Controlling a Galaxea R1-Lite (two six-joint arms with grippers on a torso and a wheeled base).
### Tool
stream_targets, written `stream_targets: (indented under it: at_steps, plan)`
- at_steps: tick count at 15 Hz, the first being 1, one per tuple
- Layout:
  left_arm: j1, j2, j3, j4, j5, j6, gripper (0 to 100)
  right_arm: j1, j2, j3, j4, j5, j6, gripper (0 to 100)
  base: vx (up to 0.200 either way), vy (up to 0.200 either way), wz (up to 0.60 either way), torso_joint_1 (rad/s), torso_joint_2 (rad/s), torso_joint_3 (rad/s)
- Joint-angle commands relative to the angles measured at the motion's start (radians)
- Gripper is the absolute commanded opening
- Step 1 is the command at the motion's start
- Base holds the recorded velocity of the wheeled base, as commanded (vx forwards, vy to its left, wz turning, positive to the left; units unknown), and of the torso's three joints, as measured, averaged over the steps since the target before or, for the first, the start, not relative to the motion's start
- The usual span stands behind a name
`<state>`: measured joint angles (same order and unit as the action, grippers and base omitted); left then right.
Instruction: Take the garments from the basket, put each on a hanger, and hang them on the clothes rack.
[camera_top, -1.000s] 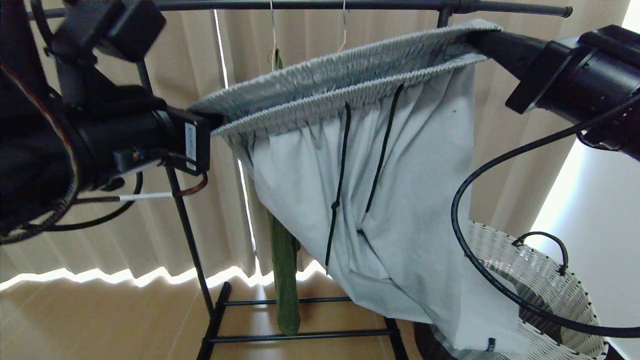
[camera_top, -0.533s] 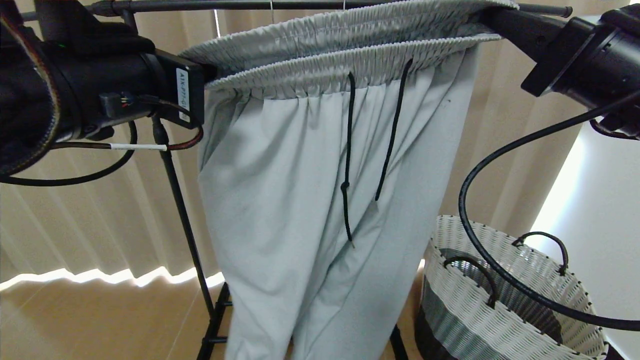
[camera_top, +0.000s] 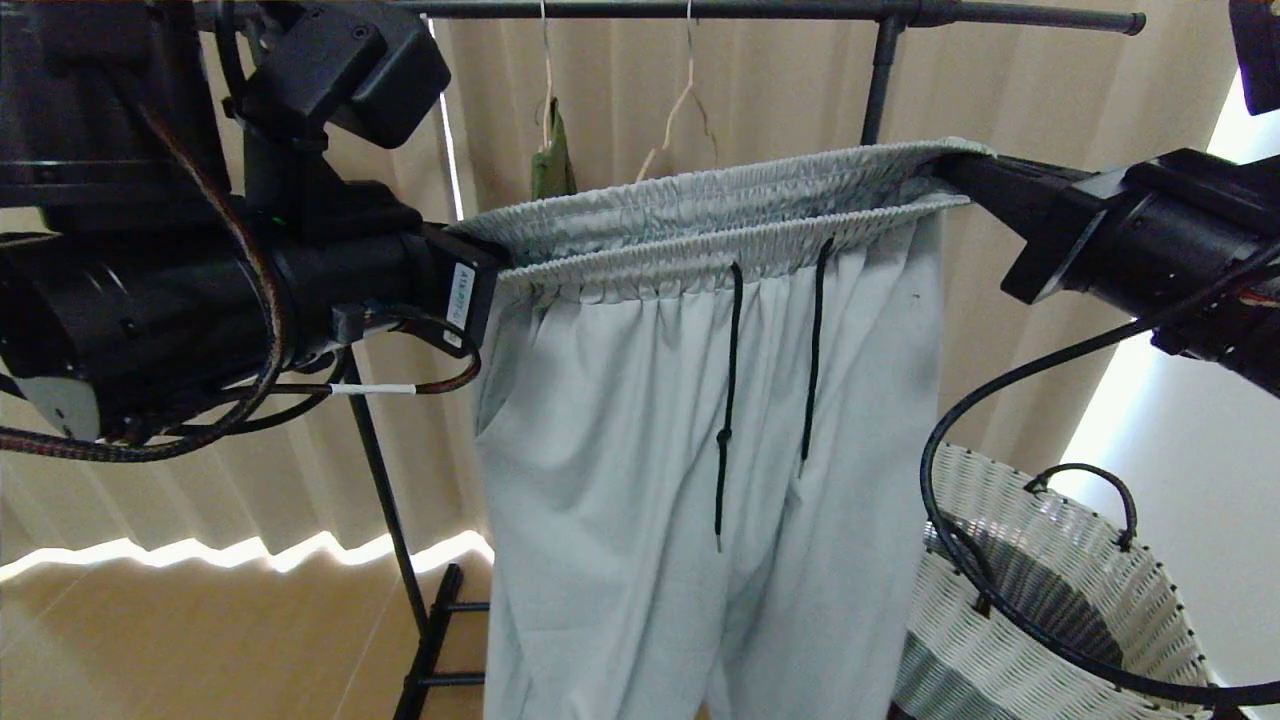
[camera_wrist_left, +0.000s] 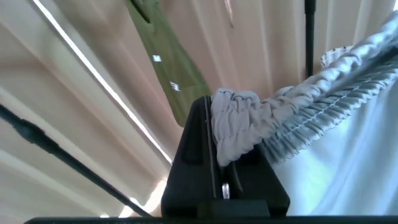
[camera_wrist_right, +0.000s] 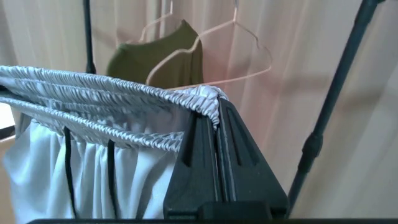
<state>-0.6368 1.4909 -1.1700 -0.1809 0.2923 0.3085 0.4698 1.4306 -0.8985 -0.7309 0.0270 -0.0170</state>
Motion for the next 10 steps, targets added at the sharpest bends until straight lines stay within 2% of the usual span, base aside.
stream_targets:
  at_steps: [1,5,9,10]
  plan:
    - [-0.004,0.009,-0.017,-0.003,-0.001,0.001,0,-0.005,0.008,-0.002,0.001,0.001,0.000,0,0.000,0.000,0.00,0.000,0.00,0.000]
    - [-0.004,0.023,-0.079,-0.005,-0.002,-0.002,0,-0.031,0.022,-0.060,0.001,0.002,0.000,0,0.000,0.000,0.00,0.000,0.00,0.000]
    - [-0.009,0.026,-0.043,-0.112,-0.001,0.003,0,-0.039,0.021,-0.028,-0.001,0.002,0.002,0,0.000,0.000,0.00,0.000,0.00,0.000]
    - [-0.011,0.026,-0.043,-0.112,0.001,0.003,0,-0.039,0.021,-0.017,-0.001,0.002,0.002,0,0.000,0.000,0.00,0.000,0.00,0.000]
